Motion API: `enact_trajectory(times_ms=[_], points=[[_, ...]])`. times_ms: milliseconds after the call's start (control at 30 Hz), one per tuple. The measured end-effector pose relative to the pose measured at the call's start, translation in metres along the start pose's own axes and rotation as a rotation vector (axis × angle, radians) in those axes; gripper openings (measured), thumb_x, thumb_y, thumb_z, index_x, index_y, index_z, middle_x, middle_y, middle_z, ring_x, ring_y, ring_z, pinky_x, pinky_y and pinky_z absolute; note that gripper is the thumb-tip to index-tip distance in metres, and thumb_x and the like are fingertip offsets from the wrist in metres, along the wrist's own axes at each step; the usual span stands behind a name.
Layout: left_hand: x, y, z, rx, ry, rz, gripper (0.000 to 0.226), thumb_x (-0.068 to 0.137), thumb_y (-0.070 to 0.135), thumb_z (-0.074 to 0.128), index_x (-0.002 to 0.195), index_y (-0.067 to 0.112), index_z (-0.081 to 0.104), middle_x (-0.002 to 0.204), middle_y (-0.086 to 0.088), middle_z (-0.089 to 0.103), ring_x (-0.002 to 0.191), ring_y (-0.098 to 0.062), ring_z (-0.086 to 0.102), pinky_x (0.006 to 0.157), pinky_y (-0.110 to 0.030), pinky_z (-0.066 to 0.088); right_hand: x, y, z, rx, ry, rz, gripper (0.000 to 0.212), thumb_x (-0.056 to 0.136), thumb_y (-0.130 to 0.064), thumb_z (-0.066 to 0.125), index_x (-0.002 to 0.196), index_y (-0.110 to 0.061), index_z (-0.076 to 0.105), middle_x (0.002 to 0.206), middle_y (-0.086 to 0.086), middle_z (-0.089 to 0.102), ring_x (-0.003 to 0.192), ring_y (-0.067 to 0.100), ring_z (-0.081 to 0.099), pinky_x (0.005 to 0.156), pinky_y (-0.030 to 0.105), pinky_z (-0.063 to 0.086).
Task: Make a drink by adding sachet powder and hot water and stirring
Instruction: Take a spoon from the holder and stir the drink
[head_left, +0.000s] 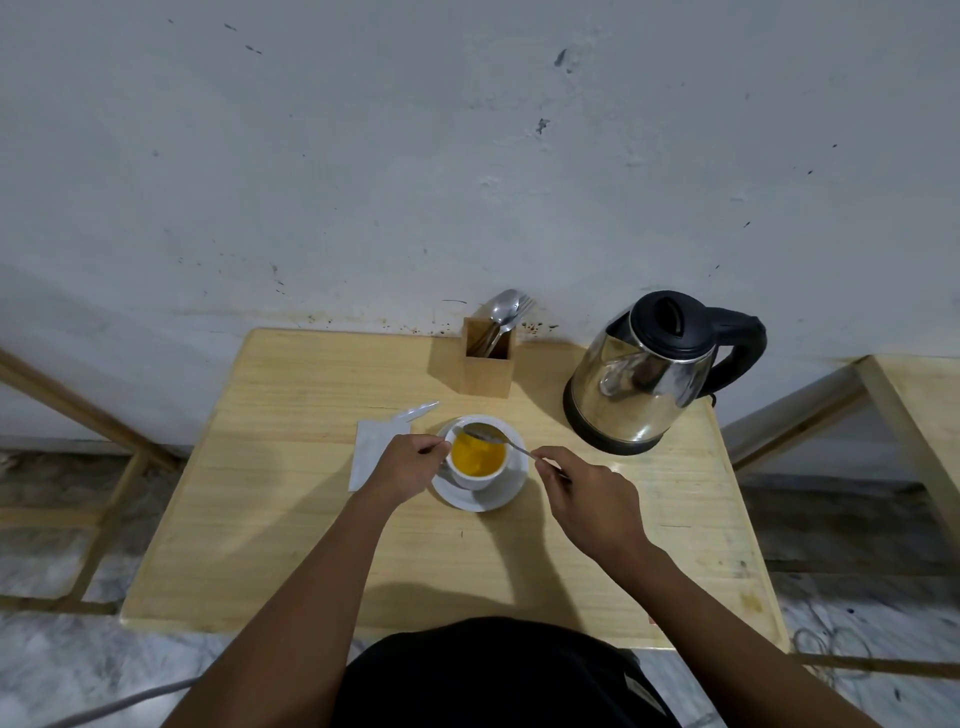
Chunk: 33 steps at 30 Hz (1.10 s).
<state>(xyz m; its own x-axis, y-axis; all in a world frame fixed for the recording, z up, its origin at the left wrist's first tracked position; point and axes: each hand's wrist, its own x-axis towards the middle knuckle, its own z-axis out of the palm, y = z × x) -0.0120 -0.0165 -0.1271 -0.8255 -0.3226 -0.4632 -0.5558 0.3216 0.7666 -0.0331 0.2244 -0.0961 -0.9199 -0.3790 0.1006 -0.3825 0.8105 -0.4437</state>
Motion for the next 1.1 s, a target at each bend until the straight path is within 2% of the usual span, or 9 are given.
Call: enact_trajectory(times_ms=[300, 400, 500, 600, 667, 767, 867, 967, 1100], points=[[-0.002, 0.001, 0.0, -0.001, 0.006, 0.005, 0.029, 0.094, 0.029, 0.055, 0.113, 0.013, 0.069, 0.092, -0.005, 0.068, 0.086, -0.018, 0.062, 0.084, -0.04, 0.054, -0.01, 0.0, -0.001, 0.001, -0.016, 0.055, 0.022, 0.098, -0.04, 0.05, 0.115, -0.037, 0.064, 0.075, -0.005, 0.074, 0.072, 0.025, 0.068, 0.057, 0.028, 0.033], [-0.002, 0.001, 0.001, -0.007, 0.004, -0.004, 0.029, 0.094, 0.029, 0.054, 0.114, 0.012, 0.068, 0.092, -0.005, 0.068, 0.085, -0.017, 0.061, 0.084, -0.039, 0.053, -0.015, -0.002, -0.004, 0.06, -0.031, 0.102, 0.024, 0.099, -0.041, 0.049, 0.115, -0.035, 0.065, 0.071, -0.005, 0.073, 0.072, 0.02, 0.069, 0.056, 0.029, 0.039], [-0.001, 0.001, 0.001, -0.004, 0.0, -0.007, 0.032, 0.094, 0.03, 0.054, 0.117, 0.012, 0.067, 0.093, -0.005, 0.068, 0.085, -0.017, 0.061, 0.083, -0.038, 0.052, -0.019, -0.003, -0.008, 0.349, -0.07, 0.256, 0.029, 0.098, -0.041, 0.05, 0.11, -0.025, 0.071, 0.073, -0.002, 0.073, 0.076, 0.015, 0.068, 0.067, 0.031, 0.049], [-0.002, 0.001, 0.0, 0.017, -0.003, 0.008, 0.031, 0.095, 0.03, 0.054, 0.117, 0.012, 0.067, 0.092, -0.004, 0.067, 0.085, -0.017, 0.061, 0.085, -0.039, 0.053, -0.026, 0.001, -0.01, 0.701, -0.085, 0.45, 0.033, 0.101, -0.033, 0.048, 0.093, -0.016, 0.075, 0.05, -0.002, 0.052, 0.053, 0.013, 0.05, 0.063, 0.03, 0.041], [-0.002, 0.002, 0.0, 0.02, 0.0, 0.013, 0.031, 0.095, 0.029, 0.054, 0.116, 0.011, 0.068, 0.091, -0.003, 0.067, 0.084, -0.016, 0.061, 0.085, -0.04, 0.053, -0.031, 0.007, -0.008, 0.798, -0.069, 0.522, 0.031, 0.102, -0.024, 0.046, 0.089, -0.015, 0.073, 0.051, -0.013, 0.05, 0.057, 0.005, 0.045, 0.068, 0.026, 0.041], [-0.002, 0.002, 0.0, 0.018, 0.004, 0.014, 0.03, 0.095, 0.028, 0.054, 0.115, 0.01, 0.068, 0.086, -0.001, 0.066, 0.078, -0.012, 0.059, 0.083, -0.038, 0.053, -0.036, 0.018, 0.001, 0.906, -0.041, 0.597, 0.026, 0.102, -0.017, 0.044, 0.086, -0.012, 0.065, 0.056, -0.014, 0.046, 0.063, 0.013, 0.04, 0.068, 0.027, 0.038], [-0.002, 0.002, 0.0, 0.022, 0.003, 0.016, 0.031, 0.095, 0.028, 0.054, 0.116, 0.011, 0.068, 0.087, -0.001, 0.066, 0.077, -0.011, 0.059, 0.084, -0.039, 0.053, -0.037, 0.025, 0.012, 0.89, -0.025, 0.634, 0.022, 0.102, -0.017, 0.043, 0.086, -0.013, 0.058, 0.062, -0.005, 0.041, 0.062, 0.014, 0.036, 0.062, 0.029, 0.033], [-0.001, 0.002, 0.0, 0.03, 0.002, 0.014, 0.031, 0.095, 0.029, 0.054, 0.117, 0.012, 0.067, 0.09, -0.002, 0.067, 0.081, -0.013, 0.061, 0.084, -0.039, 0.053, -0.031, 0.026, 0.025, 0.804, -0.034, 0.683, 0.02, 0.103, -0.018, 0.04, 0.097, -0.009, 0.057, 0.07, 0.004, 0.047, 0.062, 0.014, 0.041, 0.056, 0.027, 0.035], [-0.002, 0.002, 0.0, 0.027, -0.002, 0.016, 0.028, 0.095, 0.028, 0.054, 0.111, 0.012, 0.069, 0.088, -0.004, 0.068, 0.083, -0.017, 0.062, 0.083, -0.042, 0.054, -0.019, 0.029, 0.046, 0.719, -0.036, 0.741, 0.022, 0.102, -0.025, 0.042, 0.105, -0.01, 0.058, 0.078, 0.0, 0.059, 0.066, 0.015, 0.052, 0.062, 0.031, 0.043]])
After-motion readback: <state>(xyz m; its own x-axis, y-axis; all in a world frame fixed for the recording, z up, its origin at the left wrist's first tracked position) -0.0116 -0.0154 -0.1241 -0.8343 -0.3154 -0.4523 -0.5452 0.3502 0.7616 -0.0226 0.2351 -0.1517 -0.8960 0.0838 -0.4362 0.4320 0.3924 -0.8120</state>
